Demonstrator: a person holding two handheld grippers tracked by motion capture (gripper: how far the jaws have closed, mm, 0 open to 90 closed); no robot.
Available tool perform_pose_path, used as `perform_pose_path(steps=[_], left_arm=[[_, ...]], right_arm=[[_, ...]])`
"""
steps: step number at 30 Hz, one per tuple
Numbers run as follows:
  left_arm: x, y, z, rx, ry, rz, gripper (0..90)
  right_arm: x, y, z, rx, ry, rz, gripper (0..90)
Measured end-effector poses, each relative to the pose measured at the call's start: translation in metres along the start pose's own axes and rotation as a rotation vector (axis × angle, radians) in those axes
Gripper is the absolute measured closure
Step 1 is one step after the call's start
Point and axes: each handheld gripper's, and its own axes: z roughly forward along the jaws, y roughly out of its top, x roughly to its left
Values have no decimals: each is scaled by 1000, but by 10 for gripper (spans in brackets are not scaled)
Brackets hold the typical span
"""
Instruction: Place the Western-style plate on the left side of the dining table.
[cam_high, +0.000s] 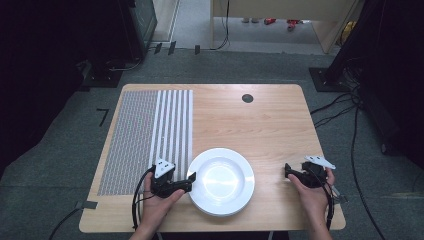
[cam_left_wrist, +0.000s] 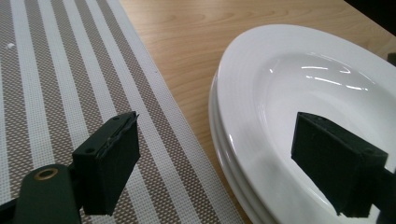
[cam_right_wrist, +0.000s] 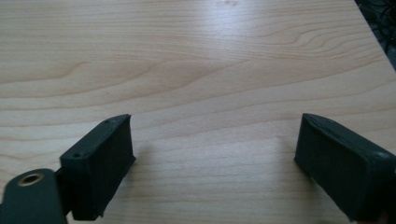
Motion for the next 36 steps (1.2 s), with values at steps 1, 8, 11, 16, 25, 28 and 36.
perform_pose_path(steps=[1, 8, 11, 16, 25, 28, 36], left_arm=[[-1, -2, 1, 7, -6, -1, 163], [-7, -7, 5, 20, -1, 10, 240], [-9, -7, 5, 21, -6, 18, 265], [-9, -9, 6, 19, -15, 18, 342], [-10, -11, 8, 27, -52, 21, 415], [-10, -11, 8, 32, -67, 14, 444], [-11, -13, 9, 22, -72, 15, 469]], right_arm=[[4, 0, -1, -5, 16, 18, 136], [25, 3, -10, -55, 70, -11, 143], [30, 4, -14, -82, 97, -5, 149], [42, 5, -22, -115, 161, 23, 175], [60, 3, -37, -168, 315, 60, 545], [65, 2, -40, -177, 338, 65, 586], [78, -3, -41, -155, 400, 37, 618]])
